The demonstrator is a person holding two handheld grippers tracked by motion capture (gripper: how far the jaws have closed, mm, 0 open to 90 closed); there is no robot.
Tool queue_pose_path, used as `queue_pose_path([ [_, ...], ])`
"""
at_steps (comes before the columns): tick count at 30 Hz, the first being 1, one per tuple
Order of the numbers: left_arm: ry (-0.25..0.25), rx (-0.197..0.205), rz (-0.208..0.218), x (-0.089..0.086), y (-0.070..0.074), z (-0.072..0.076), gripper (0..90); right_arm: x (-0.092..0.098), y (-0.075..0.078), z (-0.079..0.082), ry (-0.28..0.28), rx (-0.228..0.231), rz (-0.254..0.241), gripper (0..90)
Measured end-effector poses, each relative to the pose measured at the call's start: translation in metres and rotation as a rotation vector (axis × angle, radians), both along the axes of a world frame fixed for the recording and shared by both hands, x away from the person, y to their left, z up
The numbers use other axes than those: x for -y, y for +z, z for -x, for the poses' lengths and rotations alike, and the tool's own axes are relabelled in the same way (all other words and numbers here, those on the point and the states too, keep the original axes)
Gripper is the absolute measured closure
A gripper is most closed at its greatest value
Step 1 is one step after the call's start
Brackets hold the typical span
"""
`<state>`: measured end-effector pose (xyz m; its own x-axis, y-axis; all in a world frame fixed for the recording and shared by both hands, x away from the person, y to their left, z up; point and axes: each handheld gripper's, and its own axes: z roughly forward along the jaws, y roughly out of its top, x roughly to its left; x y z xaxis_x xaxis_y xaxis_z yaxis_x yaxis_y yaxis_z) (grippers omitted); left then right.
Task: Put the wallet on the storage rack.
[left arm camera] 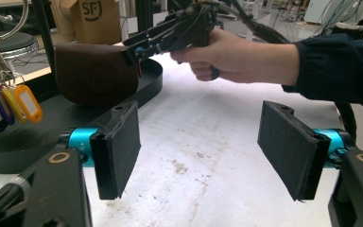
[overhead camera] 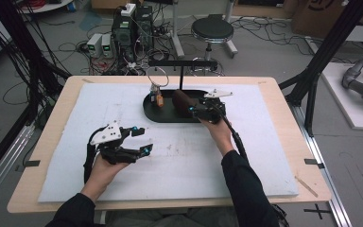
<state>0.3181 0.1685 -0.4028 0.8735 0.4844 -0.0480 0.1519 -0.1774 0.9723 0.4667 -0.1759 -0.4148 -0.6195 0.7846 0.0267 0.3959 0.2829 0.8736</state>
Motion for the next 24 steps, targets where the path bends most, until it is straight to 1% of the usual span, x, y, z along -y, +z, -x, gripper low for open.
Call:
queue_pose_path([
  [3,0.006,-0.001,0.000,-0.001,0.000,-0.002,30.3,0.005,0.008,0.004,0.010,-0.003,0.002,38.5],
  [5,0.011,-0.002,0.002,-0.003,0.000,-0.005,30.3,0.009,0.013,0.009,0.014,0.007,-0.002,37.0],
  [8,0.023,-0.007,0.010,-0.004,0.000,-0.008,30.3,0.019,0.018,0.016,0.021,0.013,-0.011,35.6],
  [9,0.026,-0.005,0.007,-0.005,0.000,-0.010,30.3,0.023,0.019,0.019,0.021,0.013,-0.016,34.8],
  [10,0.029,-0.005,0.011,-0.006,0.000,-0.011,30.4,0.028,0.021,0.021,0.020,0.013,-0.019,33.9],
  [11,0.034,-0.002,0.006,-0.007,0.001,-0.012,30.3,0.033,0.022,0.024,0.021,0.016,-0.025,33.5],
  [13,0.045,-0.003,0.011,-0.008,0.001,-0.014,30.3,0.043,0.025,0.029,0.016,0.007,-0.036,31.9],
  [16,0.066,0.003,0.010,-0.011,0.002,-0.015,30.0,0.060,0.029,0.041,0.026,0.016,-0.043,31.5],
  [17,0.070,0.009,-0.002,-0.013,0.003,-0.016,29.7,0.066,0.030,0.045,0.026,0.021,-0.051,31.4],
  [18,0.081,0.009,-0.002,-0.014,0.003,-0.016,29.6,0.071,0.031,0.050,0.028,0.026,-0.052,31.1],
  [19,0.088,0.007,-0.003,-0.015,0.005,-0.017,29.5,0.077,0.032,0.055,0.028,0.031,-0.051,31.1],
  [20,0.089,-0.002,0.004,-0.016,0.005,-0.017,29.0,0.084,0.033,0.061,0.021,0.044,-0.045,31.1],
  [21,0.091,-0.013,0.009,-0.018,0.006,-0.018,28.9,0.088,0.034,0.064,0.017,0.047,-0.043,30.9],
  [22,0.093,-0.023,0.004,-0.019,0.008,-0.019,27.9,0.094,0.035,0.069,0.013,0.053,-0.047,30.6],
  [24,0.098,-0.024,0.000,-0.022,0.009,-0.019,24.7,0.106,0.038,0.078,-0.004,0.074,-0.054,29.8],
])
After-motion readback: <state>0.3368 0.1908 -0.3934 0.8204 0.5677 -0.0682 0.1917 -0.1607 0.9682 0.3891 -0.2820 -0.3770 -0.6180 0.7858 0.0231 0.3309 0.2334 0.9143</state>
